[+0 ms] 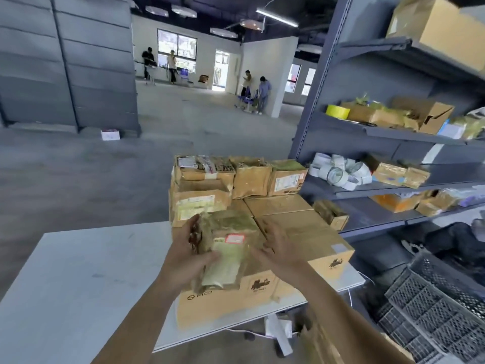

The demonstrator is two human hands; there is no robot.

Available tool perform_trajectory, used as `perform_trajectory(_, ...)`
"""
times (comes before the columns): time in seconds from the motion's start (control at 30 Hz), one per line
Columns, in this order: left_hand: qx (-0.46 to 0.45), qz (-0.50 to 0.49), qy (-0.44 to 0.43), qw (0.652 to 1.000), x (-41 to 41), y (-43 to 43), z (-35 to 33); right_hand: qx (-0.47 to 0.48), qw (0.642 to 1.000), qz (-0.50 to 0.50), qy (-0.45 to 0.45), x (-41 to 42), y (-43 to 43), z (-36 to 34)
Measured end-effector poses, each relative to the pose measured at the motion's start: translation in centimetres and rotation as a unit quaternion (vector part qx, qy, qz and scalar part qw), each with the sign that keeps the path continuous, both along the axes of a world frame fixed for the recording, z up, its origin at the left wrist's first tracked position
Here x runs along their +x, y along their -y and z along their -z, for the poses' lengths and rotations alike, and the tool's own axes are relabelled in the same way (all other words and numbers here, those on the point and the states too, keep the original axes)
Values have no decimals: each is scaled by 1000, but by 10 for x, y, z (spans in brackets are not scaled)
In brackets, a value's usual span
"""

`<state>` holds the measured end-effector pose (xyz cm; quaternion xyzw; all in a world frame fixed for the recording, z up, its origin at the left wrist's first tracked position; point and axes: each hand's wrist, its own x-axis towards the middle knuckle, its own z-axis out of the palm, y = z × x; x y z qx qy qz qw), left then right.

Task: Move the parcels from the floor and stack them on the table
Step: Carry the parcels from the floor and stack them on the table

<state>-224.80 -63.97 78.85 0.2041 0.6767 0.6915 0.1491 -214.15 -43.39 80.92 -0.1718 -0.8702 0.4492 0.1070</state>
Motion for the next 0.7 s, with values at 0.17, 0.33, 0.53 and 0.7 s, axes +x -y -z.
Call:
perform_trajectory(0.17,-101,6,-122,987,-26,-45,-8,141,985,-93,-20,-46,-29,-25)
perform_trajectory(0.33,-199,17,-298,933,-50,-110,-16,240,955,-172,41,-88,-71,-35)
perform_trajectory(0.53,-310,15,-313,897,-84,-186,-13,148,972,-163,83,-134,-175,-28)
perform_trajectory(0.7,-393,-34,-265,880,-122,-219,-17,27,984,-147,97,-169,-260,1)
